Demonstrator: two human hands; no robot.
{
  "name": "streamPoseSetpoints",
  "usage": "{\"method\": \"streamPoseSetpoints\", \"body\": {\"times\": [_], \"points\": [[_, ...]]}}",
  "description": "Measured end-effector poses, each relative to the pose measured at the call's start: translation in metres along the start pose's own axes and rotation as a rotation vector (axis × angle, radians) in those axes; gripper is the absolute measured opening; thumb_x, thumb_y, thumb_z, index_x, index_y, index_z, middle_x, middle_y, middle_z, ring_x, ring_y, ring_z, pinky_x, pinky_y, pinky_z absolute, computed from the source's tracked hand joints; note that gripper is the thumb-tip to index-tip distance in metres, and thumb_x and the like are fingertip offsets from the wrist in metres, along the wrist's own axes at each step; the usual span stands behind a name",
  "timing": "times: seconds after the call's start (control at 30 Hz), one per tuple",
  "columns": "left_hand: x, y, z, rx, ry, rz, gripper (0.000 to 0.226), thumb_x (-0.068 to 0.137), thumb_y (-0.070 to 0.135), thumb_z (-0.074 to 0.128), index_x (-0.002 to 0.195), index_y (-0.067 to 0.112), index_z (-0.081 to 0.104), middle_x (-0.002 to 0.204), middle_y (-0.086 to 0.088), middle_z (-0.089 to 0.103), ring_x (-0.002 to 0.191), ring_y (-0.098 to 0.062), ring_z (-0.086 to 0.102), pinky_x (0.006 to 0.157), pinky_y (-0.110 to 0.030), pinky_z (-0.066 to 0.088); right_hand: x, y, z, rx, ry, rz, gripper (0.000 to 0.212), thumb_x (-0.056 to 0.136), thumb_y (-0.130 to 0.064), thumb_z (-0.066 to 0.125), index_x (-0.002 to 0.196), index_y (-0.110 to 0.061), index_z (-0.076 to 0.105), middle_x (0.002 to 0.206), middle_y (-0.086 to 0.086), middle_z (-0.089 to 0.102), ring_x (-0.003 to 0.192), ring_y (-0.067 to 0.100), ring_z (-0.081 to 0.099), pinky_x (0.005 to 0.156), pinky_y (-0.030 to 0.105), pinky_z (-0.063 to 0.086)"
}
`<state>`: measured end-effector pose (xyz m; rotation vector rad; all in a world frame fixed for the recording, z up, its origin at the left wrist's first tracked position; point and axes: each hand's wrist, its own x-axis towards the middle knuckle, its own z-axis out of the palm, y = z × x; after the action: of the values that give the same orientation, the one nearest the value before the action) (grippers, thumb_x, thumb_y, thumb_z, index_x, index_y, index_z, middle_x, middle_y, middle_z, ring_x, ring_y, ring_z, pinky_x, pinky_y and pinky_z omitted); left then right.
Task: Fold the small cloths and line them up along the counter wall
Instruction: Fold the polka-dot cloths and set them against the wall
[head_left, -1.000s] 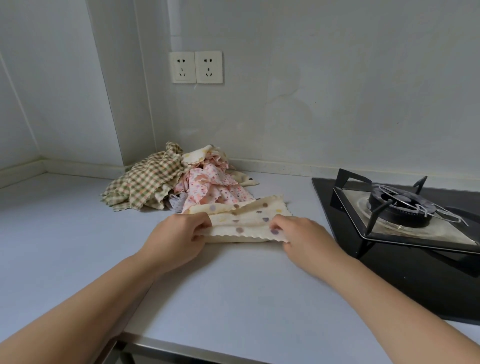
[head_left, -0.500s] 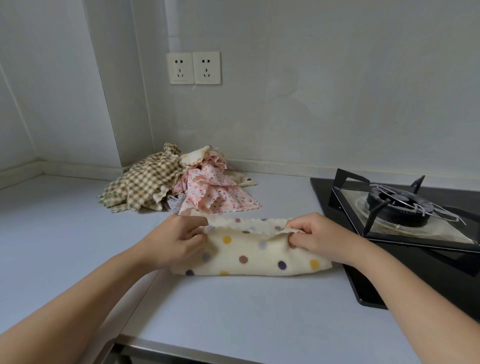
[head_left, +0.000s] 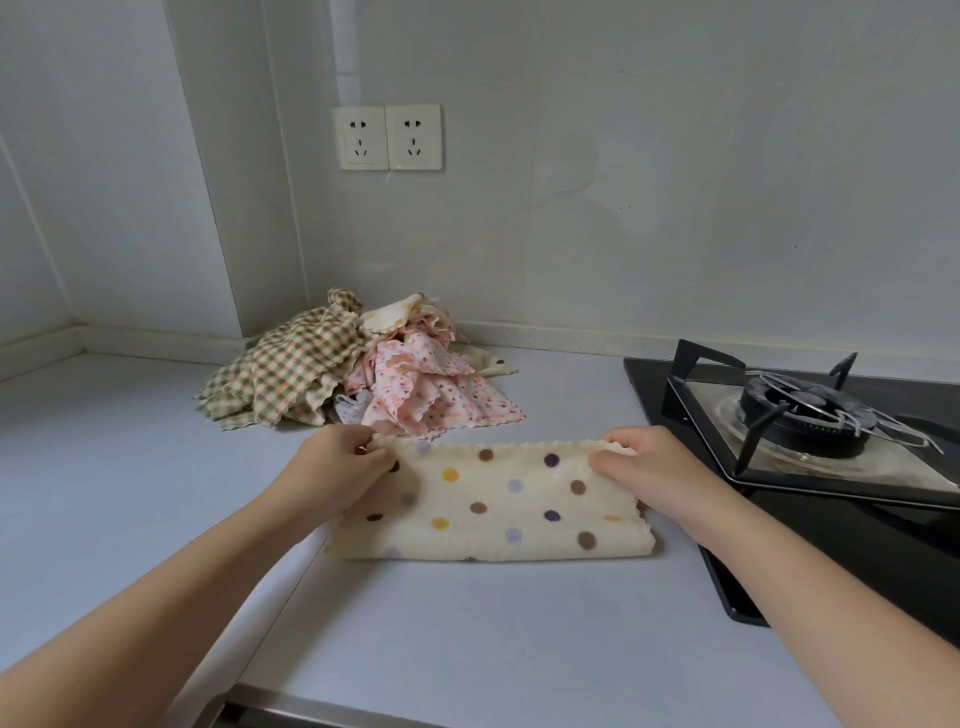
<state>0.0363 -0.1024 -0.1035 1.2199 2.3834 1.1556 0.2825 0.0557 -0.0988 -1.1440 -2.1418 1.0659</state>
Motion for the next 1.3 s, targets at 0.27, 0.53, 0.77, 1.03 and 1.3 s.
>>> {"method": "streamPoseSetpoints", "body": {"times": [0.27,0.53,0.77,1.03,1.3], "points": [[-0.007,0.002,0.006,0.158,0.181,0.029,0.028,0.088,0.015,0.046,0.062,0.011,0.036,0.057,-0.001,0.047,0.042,-0.009,0.046,0.042,-0.024,0.030,0.002,-0.001,0.022,-0.317,0.256,-0.145,0.039,0.086,-0.014,0.053,0.058,-0.013,0.027,0.051,0.000,0.031,0.052,0.019,0.030,0.047,0.029,0.023],[-0.013,-0.001,0.014,0.609,0.207,0.156,0.020,0.095,0.017,0.039,0.076,0.012,0.033,0.067,-0.002,0.039,0.068,-0.029,0.045,0.055,-0.033,0.030,-0.004,-0.006,0.034,-0.725,0.281,-0.209,0.020,0.095,-0.022,0.040,0.078,-0.012,0.041,0.069,0.005,0.046,0.067,0.030,0.043,0.057,0.032,0.034],[-0.010,-0.002,0.014,0.753,0.121,0.221,0.012,0.095,0.009,0.038,0.085,0.013,0.032,0.068,-0.001,0.034,0.069,-0.028,0.041,0.059,-0.034,0.030,-0.001,-0.009,0.034,-0.846,0.253,-0.173,0.020,0.098,-0.024,0.040,0.105,-0.013,0.055,0.095,0.013,0.062,0.082,0.033,0.051,0.063,0.030,0.033],[-0.011,-0.004,0.007,0.879,0.262,0.342,0.018,0.087,0.007,0.053,0.100,0.013,0.043,0.090,-0.006,0.046,0.074,-0.032,0.057,0.045,-0.031,0.025,-0.003,-0.012,0.033,-0.899,0.286,-0.195,0.032,0.096,-0.029,0.047,0.125,-0.017,0.041,0.113,0.008,0.055,0.094,0.032,0.055,0.067,0.033,0.037],[-0.020,-0.001,0.020,0.572,-0.211,0.440,0.075,0.084,0.067,0.012,0.135,0.026,0.046,0.144,0.001,0.045,0.132,-0.020,0.040,0.104,-0.030,0.032,-0.024,-0.021,0.054,-0.676,-0.262,-0.383,0.052,0.100,-0.047,0.025,0.148,-0.025,0.029,0.157,0.000,0.022,0.145,0.018,0.017,0.117,0.035,0.015]]}}
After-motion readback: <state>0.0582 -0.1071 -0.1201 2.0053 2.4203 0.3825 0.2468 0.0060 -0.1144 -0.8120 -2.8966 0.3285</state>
